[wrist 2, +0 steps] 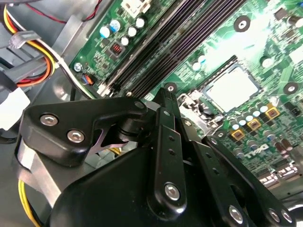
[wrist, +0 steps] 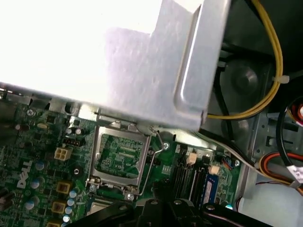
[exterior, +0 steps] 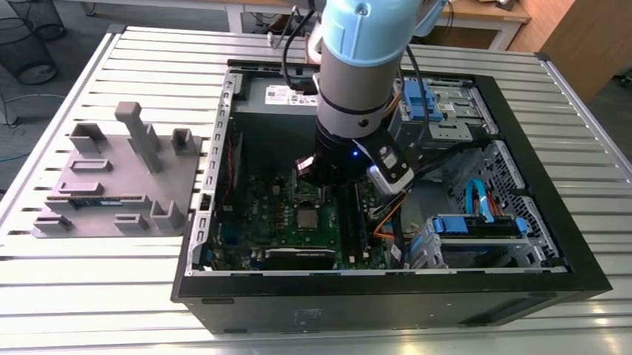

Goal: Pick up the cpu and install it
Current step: 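Close the cpu cover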

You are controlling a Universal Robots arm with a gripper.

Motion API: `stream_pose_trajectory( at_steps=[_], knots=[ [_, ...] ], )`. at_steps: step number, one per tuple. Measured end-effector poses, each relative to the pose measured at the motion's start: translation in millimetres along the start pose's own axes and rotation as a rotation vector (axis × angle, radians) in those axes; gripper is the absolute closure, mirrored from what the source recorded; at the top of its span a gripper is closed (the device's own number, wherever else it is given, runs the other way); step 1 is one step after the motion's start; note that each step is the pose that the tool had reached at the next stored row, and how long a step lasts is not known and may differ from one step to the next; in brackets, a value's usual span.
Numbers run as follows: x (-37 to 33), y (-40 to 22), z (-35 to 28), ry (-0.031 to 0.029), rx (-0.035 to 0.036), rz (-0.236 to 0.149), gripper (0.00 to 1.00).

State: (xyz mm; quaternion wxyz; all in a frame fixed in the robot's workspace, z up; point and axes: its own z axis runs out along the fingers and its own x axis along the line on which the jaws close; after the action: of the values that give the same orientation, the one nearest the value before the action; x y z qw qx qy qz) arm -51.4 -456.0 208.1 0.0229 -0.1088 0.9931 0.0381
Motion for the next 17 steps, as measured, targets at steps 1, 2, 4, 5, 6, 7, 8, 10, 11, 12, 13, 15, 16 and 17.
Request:
stream_pose_trajectory(
  at_steps=[1, 2, 4, 5, 6, 7, 8, 10, 11, 12, 13, 15, 16, 17],
  knots=[
    [-0.3, 1.3, 0.2, 0.0, 0.0, 0.0, 0.89],
    [-0.5, 2.3, 0.3, 0.0, 0.0, 0.0, 0.89],
    [-1.0, 4.5, 0.7, 0.0, -0.0002, 0.0, 0.89],
    [-1.3, 5.7, 0.9, 0.0, -0.0002, 0.0, 0.89],
    [-1.5, 6.7, 1.1, -0.0001, -0.0002, 0.0, 0.89],
    [-1.6, 7.5, 1.2, -0.0001, -0.0003, 0.0, 0.89],
    [-1.8, 7.9, 1.3, 0.0, -0.0002, 0.0, 0.89],
    [-1.9, 8.9, 1.5, -0.0001, -0.0003, 0.0, 0.89],
    [-2.1, 9.7, 1.5, -0.0001, -0.0002, 0.0, 0.89],
    [-2.4, 10.7, 1.6, 0.0, -0.0002, 0.0, 0.89],
    [-2.8, 11.7, 1.7, 0.0, -0.0002, 0.0, 0.89],
    [-3.6, 13.4, 2.0, 0.0, -0.0002, 0.0, 0.89],
    [-4.0, 13.9, 2.1, -0.0001, -0.0003, 0.0, 0.89],
    [-4.4, 14.5, 2.1, 0.0, -0.0002, 0.0, 0.89]
  ],
)
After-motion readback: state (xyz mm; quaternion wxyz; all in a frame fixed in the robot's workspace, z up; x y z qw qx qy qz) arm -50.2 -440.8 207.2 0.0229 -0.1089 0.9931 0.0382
